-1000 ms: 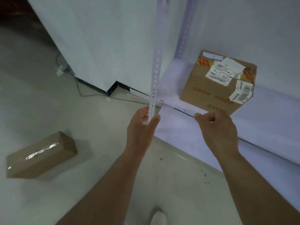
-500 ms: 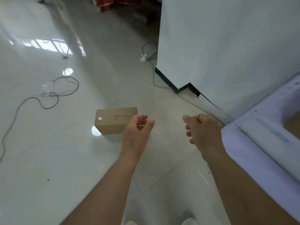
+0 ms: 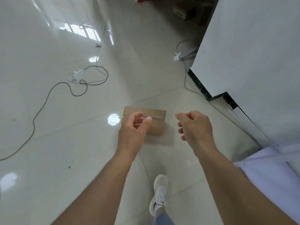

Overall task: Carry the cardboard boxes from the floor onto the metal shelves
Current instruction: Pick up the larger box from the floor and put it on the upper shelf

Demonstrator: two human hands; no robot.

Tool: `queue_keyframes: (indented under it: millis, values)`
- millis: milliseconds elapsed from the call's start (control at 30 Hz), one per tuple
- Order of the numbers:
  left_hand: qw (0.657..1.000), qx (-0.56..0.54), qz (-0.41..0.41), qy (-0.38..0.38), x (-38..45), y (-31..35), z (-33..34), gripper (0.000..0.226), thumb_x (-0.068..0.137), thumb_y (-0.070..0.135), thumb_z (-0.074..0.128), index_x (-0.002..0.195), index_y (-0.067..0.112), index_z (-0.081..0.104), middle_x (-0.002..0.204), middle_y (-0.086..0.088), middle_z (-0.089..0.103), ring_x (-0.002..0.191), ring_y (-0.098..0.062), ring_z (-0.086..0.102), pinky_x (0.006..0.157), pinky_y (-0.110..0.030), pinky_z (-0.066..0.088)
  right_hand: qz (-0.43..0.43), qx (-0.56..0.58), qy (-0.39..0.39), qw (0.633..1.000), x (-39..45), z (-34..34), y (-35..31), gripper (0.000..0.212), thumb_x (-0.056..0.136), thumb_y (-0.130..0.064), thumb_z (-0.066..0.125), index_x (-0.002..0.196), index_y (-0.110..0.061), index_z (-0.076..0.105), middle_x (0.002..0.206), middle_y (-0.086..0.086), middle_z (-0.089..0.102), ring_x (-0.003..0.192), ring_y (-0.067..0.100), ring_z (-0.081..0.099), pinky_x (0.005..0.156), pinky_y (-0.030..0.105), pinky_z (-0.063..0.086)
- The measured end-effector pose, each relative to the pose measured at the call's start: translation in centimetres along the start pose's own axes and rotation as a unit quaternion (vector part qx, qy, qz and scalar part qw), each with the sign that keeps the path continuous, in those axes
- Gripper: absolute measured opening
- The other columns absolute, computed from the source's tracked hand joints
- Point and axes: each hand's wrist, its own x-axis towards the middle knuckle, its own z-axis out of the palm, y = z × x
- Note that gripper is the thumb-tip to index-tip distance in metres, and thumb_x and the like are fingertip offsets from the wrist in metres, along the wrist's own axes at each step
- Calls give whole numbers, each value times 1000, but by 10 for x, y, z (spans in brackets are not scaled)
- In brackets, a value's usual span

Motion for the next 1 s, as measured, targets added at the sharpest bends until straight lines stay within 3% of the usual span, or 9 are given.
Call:
queue_keyframes:
  millis: [100,400,767,900,1000]
  values:
    - [1000,7,-11,5,34,-3,4,22,82,39,61,102,33,56,100,7,63,98,-18,63,89,-47,52,8,-3,-9,1000,36,18,-5,34,67,-50,55,67,-17,59,76,6,68,79,31,67,75,52,55]
    - [998,0,-61,-9,143,-22,41,19,83,36,62,101,33,56,100,5,62,98,-18,62,88,-45,52,45,-26,-31,998,146,75,-4,31,69,-50,54,65,-20,56,78,5,68,81,30,67,76,52,55]
    - [990,38,-136,3,248,-116,48,23,82,34,63,104,26,59,96,8,62,96,-17,63,90,-45,51,114,-51,-41,991,239,165,41,39,62,-57,51,57,-19,52,75,6,69,80,34,68,76,53,56]
    - [987,46,-155,-17,278,-157,62,26,83,34,62,108,27,58,91,12,60,84,-6,59,88,-38,52,137,-85,-41,986,269,193,72,42,70,-58,51,57,-18,51,75,8,69,80,34,66,77,48,55]
    - [985,65,-156,-15,310,-185,63,39,83,36,61,119,23,56,100,8,61,84,1,56,83,-26,49,149,-111,-42,982,294,212,97,44,79,-56,52,56,-19,46,71,4,63,78,31,62,73,40,48]
